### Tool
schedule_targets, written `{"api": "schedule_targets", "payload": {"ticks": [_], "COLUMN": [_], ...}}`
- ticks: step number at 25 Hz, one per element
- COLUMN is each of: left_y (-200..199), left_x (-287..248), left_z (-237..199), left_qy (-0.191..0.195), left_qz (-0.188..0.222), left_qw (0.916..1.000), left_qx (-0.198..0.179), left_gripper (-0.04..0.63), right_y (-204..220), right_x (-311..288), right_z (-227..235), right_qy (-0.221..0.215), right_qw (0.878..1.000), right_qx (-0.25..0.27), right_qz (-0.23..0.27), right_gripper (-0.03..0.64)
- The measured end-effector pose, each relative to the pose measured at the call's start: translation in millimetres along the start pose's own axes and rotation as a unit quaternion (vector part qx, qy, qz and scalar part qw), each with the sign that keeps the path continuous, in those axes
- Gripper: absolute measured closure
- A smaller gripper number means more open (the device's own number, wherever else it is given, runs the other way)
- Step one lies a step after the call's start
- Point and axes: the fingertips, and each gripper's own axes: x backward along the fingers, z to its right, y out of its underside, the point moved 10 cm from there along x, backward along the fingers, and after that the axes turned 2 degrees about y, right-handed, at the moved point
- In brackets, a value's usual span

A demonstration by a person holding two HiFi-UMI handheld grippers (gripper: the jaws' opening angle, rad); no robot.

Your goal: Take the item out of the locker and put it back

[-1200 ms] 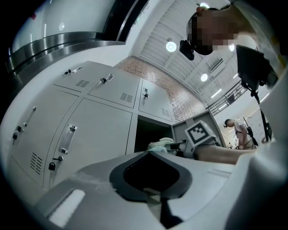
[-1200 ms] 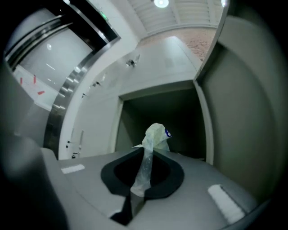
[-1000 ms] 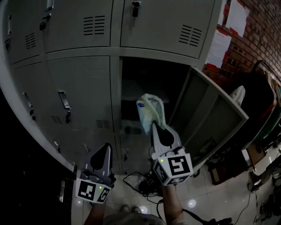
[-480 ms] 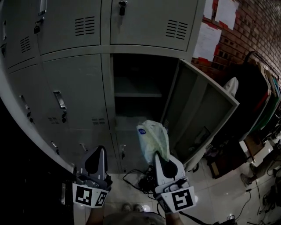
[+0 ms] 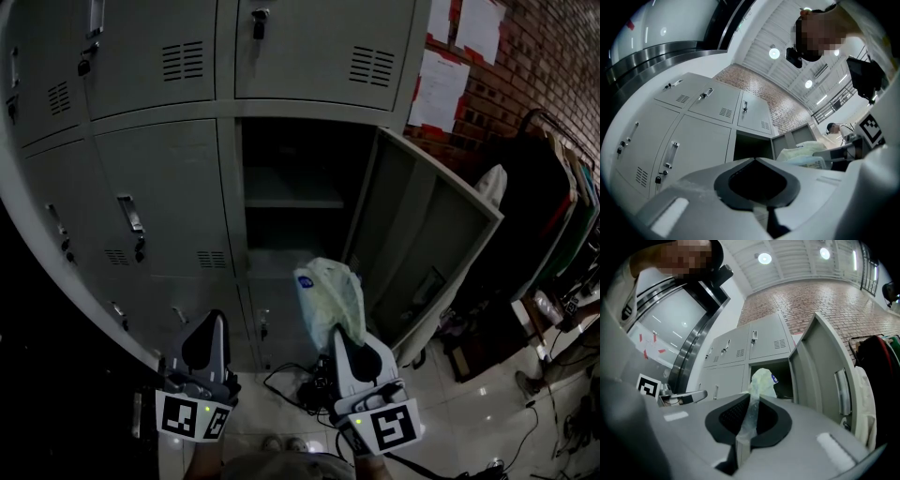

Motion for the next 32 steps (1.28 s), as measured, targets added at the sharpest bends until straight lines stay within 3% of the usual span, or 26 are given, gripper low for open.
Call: {"api": "schedule_targets", "payload": {"ticks": [12, 21, 32], "left_y": [6.0, 15.0, 18.1], "left_x": [-6.2, -9.1, -12.4], "left_z": [-3.4, -17.3, -48.0], "left_qy": [-0.002, -0.015, -0.051], "left_qz": [-0.005, -0.016, -0.028], "left_qw": [1.0000, 0.9997, 0.9982], "left_qx": [0.006, 0.007, -0.010], "left_gripper": [0.589, 0.589, 0.589], "right_y": [-2.7, -10.3, 6.4], "right_x": [-39.2, -159.6, -310.2], "right_z": [15.3, 61.2, 111.1], "right_qy": [-0.002, 0.016, 0.028], "right_qw": [1.000, 0.999, 0.991], "right_qx": [0.023, 0.037, 0.074], "right_qz": [-0.006, -0.011, -0.111], "right_gripper": [0.611, 0.611, 0.609]}}
